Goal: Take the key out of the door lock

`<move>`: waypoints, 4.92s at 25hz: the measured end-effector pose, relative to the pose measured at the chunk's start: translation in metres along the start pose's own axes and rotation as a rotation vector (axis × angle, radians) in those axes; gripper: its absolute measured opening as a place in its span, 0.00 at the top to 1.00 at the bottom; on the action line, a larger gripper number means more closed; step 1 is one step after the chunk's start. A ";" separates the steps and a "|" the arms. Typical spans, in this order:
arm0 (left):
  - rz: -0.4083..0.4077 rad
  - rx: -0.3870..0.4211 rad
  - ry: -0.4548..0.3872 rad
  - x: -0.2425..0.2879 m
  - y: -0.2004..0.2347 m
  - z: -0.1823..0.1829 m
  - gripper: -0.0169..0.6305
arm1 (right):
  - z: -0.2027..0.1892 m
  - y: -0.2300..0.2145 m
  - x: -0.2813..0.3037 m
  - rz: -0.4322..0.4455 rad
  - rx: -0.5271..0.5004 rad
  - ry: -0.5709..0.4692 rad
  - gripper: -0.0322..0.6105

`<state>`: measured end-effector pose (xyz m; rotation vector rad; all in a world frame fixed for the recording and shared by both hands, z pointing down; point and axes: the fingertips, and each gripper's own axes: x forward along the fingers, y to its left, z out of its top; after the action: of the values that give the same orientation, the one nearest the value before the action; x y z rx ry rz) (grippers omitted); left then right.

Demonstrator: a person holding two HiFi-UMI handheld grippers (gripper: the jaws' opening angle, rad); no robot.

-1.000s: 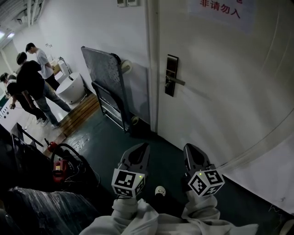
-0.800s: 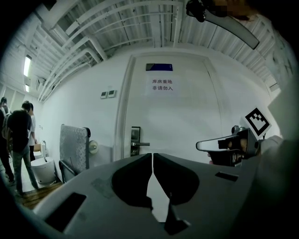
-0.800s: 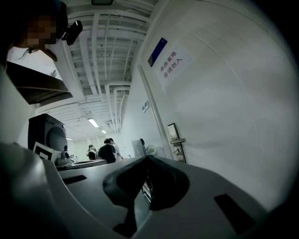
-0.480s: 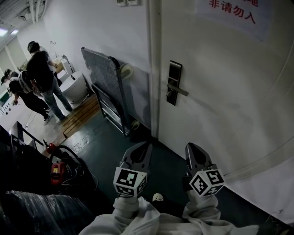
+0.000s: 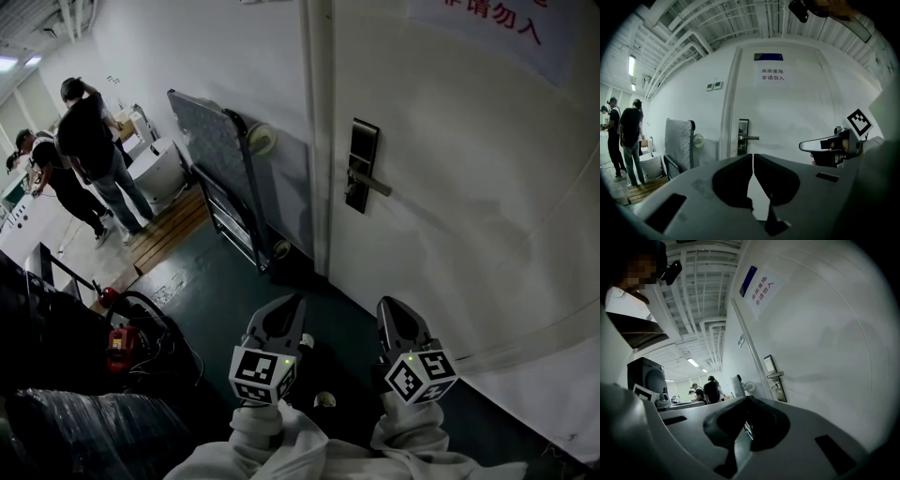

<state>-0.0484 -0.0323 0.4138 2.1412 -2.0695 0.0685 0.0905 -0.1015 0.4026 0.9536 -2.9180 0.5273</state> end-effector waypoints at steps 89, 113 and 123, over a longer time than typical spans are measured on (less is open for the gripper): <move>-0.493 -1.331 0.086 0.365 0.078 -0.038 0.86 | 0.044 -0.097 0.190 -0.401 -0.095 0.032 0.87; -0.467 -1.352 0.050 0.363 0.078 -0.035 0.93 | 0.039 -0.084 0.189 -0.369 -0.095 0.030 0.87; -0.486 -1.384 0.011 0.356 0.077 -0.031 0.93 | 0.040 -0.078 0.186 -0.363 -0.103 0.030 0.87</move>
<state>-0.1084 -0.3813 0.5029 1.5197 -0.8859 -1.0414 -0.0125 -0.2793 0.4132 1.4010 -2.6223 0.3613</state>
